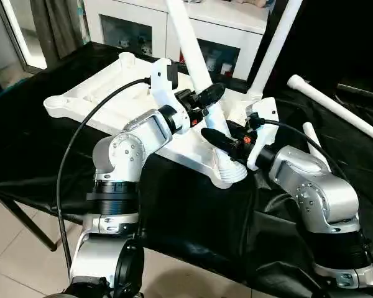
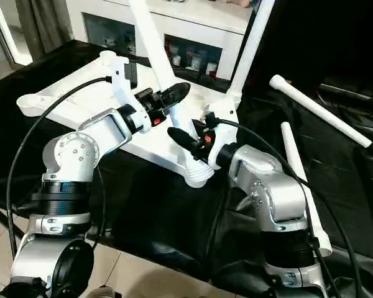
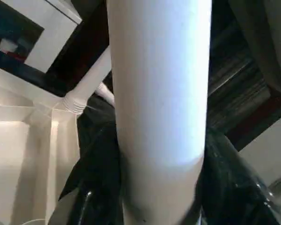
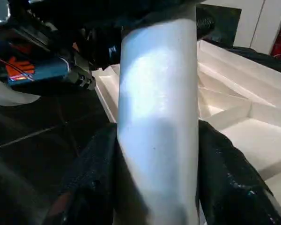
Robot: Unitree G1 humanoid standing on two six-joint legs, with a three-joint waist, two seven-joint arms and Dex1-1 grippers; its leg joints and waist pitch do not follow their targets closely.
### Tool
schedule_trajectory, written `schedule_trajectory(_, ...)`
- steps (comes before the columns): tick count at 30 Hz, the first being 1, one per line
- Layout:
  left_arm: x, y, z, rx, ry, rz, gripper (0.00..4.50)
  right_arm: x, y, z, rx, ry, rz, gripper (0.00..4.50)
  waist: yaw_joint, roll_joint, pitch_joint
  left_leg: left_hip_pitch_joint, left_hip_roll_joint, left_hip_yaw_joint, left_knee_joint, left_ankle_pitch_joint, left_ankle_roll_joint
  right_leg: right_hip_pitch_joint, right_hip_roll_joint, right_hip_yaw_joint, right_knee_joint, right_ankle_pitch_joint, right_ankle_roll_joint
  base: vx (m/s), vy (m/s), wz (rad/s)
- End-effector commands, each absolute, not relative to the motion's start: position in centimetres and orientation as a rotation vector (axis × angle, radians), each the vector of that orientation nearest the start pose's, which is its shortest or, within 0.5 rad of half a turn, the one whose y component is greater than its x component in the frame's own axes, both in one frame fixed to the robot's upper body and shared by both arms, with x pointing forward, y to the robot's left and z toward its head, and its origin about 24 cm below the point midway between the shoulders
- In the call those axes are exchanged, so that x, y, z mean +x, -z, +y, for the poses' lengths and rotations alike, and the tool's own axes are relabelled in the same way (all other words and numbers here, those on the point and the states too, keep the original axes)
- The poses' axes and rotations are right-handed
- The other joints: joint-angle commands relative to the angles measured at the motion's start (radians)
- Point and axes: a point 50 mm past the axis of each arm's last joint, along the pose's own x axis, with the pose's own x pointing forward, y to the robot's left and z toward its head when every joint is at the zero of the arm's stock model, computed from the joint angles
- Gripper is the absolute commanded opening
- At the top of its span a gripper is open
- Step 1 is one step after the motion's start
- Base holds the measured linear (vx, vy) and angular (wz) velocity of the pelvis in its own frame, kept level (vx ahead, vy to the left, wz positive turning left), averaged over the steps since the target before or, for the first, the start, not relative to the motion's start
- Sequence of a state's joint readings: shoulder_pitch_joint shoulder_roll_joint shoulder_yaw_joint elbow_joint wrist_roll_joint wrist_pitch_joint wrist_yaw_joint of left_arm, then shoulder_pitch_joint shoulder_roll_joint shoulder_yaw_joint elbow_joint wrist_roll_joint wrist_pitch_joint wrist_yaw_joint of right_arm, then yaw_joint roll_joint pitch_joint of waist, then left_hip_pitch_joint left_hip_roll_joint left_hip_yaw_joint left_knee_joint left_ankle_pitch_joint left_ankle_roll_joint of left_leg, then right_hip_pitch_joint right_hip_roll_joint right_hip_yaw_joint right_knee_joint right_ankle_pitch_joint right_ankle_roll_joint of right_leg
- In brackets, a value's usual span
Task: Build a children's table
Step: Pick table leg
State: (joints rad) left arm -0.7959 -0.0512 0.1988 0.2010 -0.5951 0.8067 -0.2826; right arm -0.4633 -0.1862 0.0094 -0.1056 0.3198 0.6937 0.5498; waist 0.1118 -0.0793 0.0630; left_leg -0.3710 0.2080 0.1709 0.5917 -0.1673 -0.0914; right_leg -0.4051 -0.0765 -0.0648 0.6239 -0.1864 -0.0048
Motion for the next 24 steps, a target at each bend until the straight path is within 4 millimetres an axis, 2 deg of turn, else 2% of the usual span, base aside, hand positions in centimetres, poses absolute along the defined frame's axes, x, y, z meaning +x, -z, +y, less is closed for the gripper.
schedule_trajectory(1, 35.0, -18.3, 6.1, -0.554, 0.758, 0.16, 1.9, 30.9, -14.3, -11.0, 0.068, -0.771, 0.09, 1.86, 0.0, -0.003, -0.074, 0.007, 0.012, 0.002, -0.062, -0.115, -0.005, 0.06, -0.051, 0.043, -0.071, -0.125, -0.122, 0.0, 0.0, 0.0)
schedule_trajectory(2, 35.0, -18.4, 6.2, -0.544, 0.776, 0.144, 1.9, 30.8, -14.3, -10.8, 0.101, -0.794, 0.094, 1.86, 0.0, -0.003, -0.073, 0.007, 0.012, 0.002, -0.062, -0.116, -0.004, 0.059, -0.051, 0.043, -0.072, -0.128, -0.121, 0.0, 0.0, 0.0)
schedule_trajectory(3, 35.0, -18.5, 6.2, -0.537, 0.789, 0.133, 1.89, 30.8, -14.3, -10.7, 0.128, -0.812, 0.097, 2.42, 0.0, -0.002, -0.073, 0.008, 0.011, 0.002, -0.063, -0.118, -0.001, 0.058, -0.052, 0.043, -0.073, -0.137, -0.12, 0.0, 0.0, 0.0)
schedule_trajectory(4, 35.0, -18.6, 6.3, -0.532, 0.8, 0.125, 1.88, 30.7, -14.4, -10.6, 0.153, -0.827, 0.096, 2.56, -0.001, -0.001, -0.072, 0.007, 0.011, 0.002, -0.064, -0.125, -0.003, 0.058, -0.052, 0.043, -0.074, -0.147, -0.118, 0.0, 0.0, 0.0)
schedule_trajectory(6, 34.8, -18.9, 6.6, -0.513, 0.843, 0.11, 1.88, 30.6, -14.4, -10.7, 0.144, -0.844, 0.107, 2.62, -0.001, 0.0, -0.072, 0.009, 0.013, 0.001, -0.065, -0.133, -0.005, 0.058, -0.052, 0.043, -0.073, -0.151, -0.117, 0.0, 0.0, 0.0)
schedule_trajectory(10, 34.2, -19.5, 6.9, -0.461, 0.982, 0.085, 1.85, 30.6, -14.3, -11.5, 0.106, -0.862, 0.158, 3.06, 0.001, 0.001, -0.073, 0.01, 0.012, 0.001, -0.065, -0.124, -0.014, 0.059, -0.051, 0.043, -0.071, -0.147, -0.116, 0.0, 0.0, 0.0)
schedule_trajectory(12, 34.0, -19.7, 7.0, -0.44, 1.037, 0.079, 1.85, 30.5, -14.4, -11.9, 0.128, -0.899, 0.181, 3.14, 0.001, 0.001, -0.072, 0.011, 0.012, 0.002, -0.065, -0.124, -0.011, 0.059, -0.05, 0.043, -0.07, -0.138, -0.123, 0.0, 0.0, 0.0)
schedule_trajectory(13, 33.9, -19.8, 7.1, -0.433, 1.062, 0.081, 1.85, 30.3, -14.5, -12.1, 0.153, -0.942, 0.201, 3.14, 0.002, 0.007, -0.073, 0.013, 0.014, 0.002, -0.065, -0.124, -0.012, 0.058, -0.052, 0.044, -0.067, -0.129, -0.131, 0.0, 0.0, 0.0)
schedule_trajectory(16, 33.8, -19.9, 7.2, -0.417, 1.115, 0.08, 1.85, 29.9, -14.7, -12.2, 0.178, -1.013, 0.227, 3.16, 0.003, 0.005, -0.074, 0.01, 0.014, 0.002, -0.064, -0.12, -0.011, 0.061, -0.052, 0.044, -0.065, -0.102, -0.147, 0.0, 0.0, 0.0)
schedule_trajectory(19, 32.9, -20.1, 7.3, -0.387, 1.275, 0.104, 1.85, 29.5, -15.0, -12.3, 0.23, -1.131, 0.277, 3.16, 0.003, 0.01, -0.074, 0.012, 0.013, 0.003, -0.063, -0.123, -0.011, 0.061, -0.052, 0.043, -0.064, -0.107, -0.164, 0.0, 0.0, 0.0)
schedule_trajectory(24, 32.6, -20.3, 7.2, -0.339, 1.337, 0.106, 1.85, 29.4, -15.0, -12.4, 0.241, -1.18, 0.32, 3.16, 0.004, 0.007, -0.074, 0.012, 0.015, 0.003, -0.064, -0.135, -0.023, 0.061, -0.055, 0.043, -0.066, -0.133, -0.17, 0.0, 0.0, 0.0)
